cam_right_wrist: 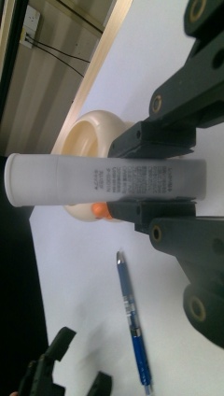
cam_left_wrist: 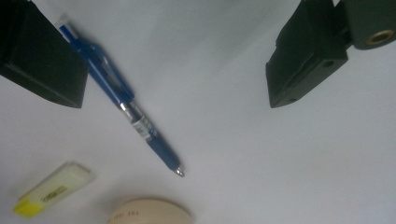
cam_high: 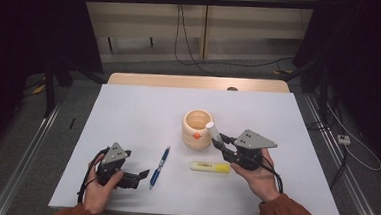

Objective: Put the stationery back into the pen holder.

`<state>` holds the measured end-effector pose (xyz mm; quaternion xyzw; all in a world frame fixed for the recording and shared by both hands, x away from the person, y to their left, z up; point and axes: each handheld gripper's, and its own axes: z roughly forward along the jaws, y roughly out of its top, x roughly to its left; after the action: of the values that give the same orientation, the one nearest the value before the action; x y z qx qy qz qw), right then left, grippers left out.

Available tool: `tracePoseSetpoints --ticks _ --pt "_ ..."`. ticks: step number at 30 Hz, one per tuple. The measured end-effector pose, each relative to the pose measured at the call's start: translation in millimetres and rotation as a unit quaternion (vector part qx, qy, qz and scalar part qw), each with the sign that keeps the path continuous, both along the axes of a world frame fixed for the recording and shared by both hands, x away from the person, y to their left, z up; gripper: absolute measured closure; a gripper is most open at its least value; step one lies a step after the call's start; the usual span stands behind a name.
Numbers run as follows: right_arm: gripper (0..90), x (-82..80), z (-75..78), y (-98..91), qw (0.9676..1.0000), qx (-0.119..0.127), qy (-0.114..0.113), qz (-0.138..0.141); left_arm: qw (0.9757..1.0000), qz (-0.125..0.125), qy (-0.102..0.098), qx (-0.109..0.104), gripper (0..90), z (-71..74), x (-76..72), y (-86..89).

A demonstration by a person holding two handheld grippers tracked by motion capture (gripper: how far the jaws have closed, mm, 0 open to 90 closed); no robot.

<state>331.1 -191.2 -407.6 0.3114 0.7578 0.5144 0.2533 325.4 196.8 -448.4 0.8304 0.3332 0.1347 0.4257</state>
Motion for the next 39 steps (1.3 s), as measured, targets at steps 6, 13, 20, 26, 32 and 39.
tracePoseSetpoints --ticks 6,13,20,26,32,39 --pt "71.7 2.6 3.5 0.8 0.9997 0.023 -0.004 0.002 0.9999 0.005 0.007 -0.012 5.4 -2.1 1.0 2.6" --pt "71.7 15.8 9.1 4.9 0.9986 0.053 -0.003 -0.005 0.9992 0.024 -0.004 -0.032 5.3 -0.7 1.9 7.3" --pt "71.7 27.4 15.0 14.3 0.9976 0.069 -0.004 0.001 0.9988 0.03 -0.001 -0.038 5.0 -1.3 3.7 10.3" --pt "71.6 35.7 20.4 20.9 0.9967 0.08 -0.013 0.004 0.9988 0.029 -0.002 -0.038 5.0 -1.3 3.9 10.6" --pt "71.7 48.4 20.9 28.9 0.9958 0.091 -0.014 0.003 0.9989 0.028 -0.003 -0.037 5.0 -1.2 4.4 11.5" --pt "71.7 64.0 16.0 35.2 0.9953 0.096 -0.01 -0.002 0.9989 0.025 -0.004 -0.038 5.0 -0.8 4.1 11.5"
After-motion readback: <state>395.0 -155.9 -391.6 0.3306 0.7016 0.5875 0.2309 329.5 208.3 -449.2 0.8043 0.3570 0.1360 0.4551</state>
